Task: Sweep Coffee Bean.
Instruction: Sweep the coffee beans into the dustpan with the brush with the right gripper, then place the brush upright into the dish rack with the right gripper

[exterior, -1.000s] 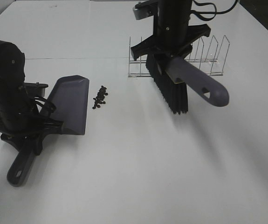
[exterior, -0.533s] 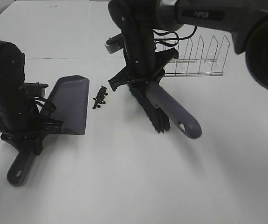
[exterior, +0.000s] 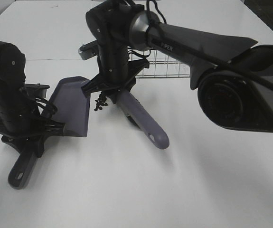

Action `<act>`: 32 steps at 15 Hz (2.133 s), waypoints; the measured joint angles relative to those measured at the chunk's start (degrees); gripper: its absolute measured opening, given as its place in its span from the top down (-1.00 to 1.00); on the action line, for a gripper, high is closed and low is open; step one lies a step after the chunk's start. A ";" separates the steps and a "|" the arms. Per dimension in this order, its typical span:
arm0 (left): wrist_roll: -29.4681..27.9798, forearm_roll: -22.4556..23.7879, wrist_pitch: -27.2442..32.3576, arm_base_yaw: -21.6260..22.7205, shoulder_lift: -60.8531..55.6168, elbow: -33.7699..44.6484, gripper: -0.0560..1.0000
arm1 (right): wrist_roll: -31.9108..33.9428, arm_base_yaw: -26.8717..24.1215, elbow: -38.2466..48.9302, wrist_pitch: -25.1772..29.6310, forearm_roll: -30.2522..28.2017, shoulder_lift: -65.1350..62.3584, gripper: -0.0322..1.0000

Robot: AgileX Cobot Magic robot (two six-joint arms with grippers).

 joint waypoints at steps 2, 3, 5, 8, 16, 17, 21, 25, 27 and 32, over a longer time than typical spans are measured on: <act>0.06 -0.17 -0.17 0.00 0.00 0.00 0.38 | -0.86 1.32 -1.26 0.00 2.81 1.49 0.41; 0.06 -0.23 -0.23 0.00 0.00 0.00 0.38 | -0.97 1.95 -1.72 -0.06 3.78 2.12 0.41; 0.06 -0.29 -0.29 0.00 0.00 0.00 0.38 | -0.97 2.86 -2.64 -0.06 5.10 2.23 0.41; 0.06 -0.29 -0.29 0.00 0.00 0.00 0.38 | -0.97 3.95 -5.79 0.11 10.77 2.23 0.41; 0.06 -0.40 -0.29 0.00 0.00 0.00 0.38 | 0.11 4.58 -17.53 0.52 11.40 2.46 0.41; 0.11 -0.40 -0.29 0.00 0.00 0.00 0.38 | 0.17 4.58 -17.70 0.57 9.80 1.20 0.41; 0.11 -0.40 -0.29 0.00 0.00 0.00 0.38 | -0.92 4.53 -17.70 0.57 1.66 -5.21 0.41; 0.11 -0.40 -0.29 0.00 0.00 0.00 0.38 | -2.46 -0.34 -17.70 0.63 0.52 -10.37 0.41; 0.11 -0.40 -0.11 0.00 0.00 0.00 0.38 | -2.69 -5.39 -16.10 0.63 0.69 -12.89 0.41; 0.11 -0.40 -0.06 0.00 0.00 0.00 0.38 | -6.19 -17.53 -2.64 0.57 0.63 -19.88 0.41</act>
